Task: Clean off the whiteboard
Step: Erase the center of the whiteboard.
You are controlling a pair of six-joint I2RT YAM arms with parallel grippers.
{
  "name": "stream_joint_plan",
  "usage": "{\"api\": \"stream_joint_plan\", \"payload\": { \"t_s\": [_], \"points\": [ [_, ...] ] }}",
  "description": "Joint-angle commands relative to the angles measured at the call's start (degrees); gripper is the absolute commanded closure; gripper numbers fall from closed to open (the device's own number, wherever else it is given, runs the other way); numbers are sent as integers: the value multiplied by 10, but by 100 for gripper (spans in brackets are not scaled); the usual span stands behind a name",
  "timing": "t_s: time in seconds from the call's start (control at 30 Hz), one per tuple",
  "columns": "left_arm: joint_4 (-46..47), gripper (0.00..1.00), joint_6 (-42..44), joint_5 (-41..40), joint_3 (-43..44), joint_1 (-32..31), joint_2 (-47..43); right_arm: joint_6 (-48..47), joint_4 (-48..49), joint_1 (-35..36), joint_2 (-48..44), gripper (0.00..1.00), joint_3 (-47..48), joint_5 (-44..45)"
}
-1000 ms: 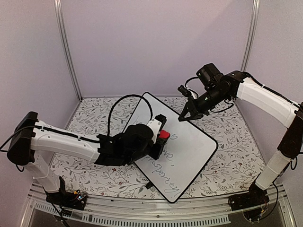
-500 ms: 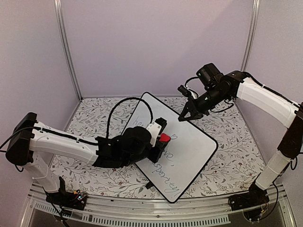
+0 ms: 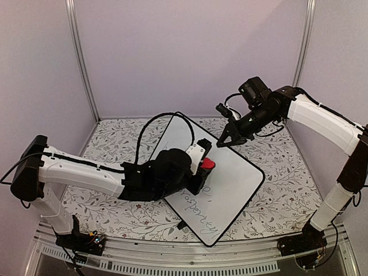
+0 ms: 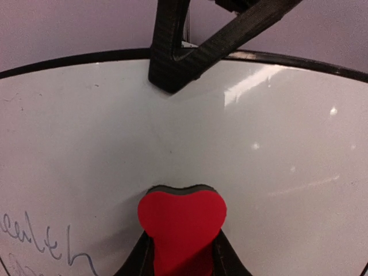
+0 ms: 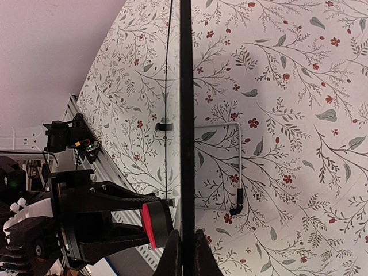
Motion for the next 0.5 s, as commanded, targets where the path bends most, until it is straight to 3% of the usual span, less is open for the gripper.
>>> {"api": "stream_joint_plan", "payload": {
  "t_s": [0.0,0.47],
  "points": [
    [-8,100,19,-6,21,5,11,-4,28,5,-14,100,9,-26],
    [-10,100,3,-21,-17,20,-2,-5,29,5,-12,100,10,-27]
  ]
}}
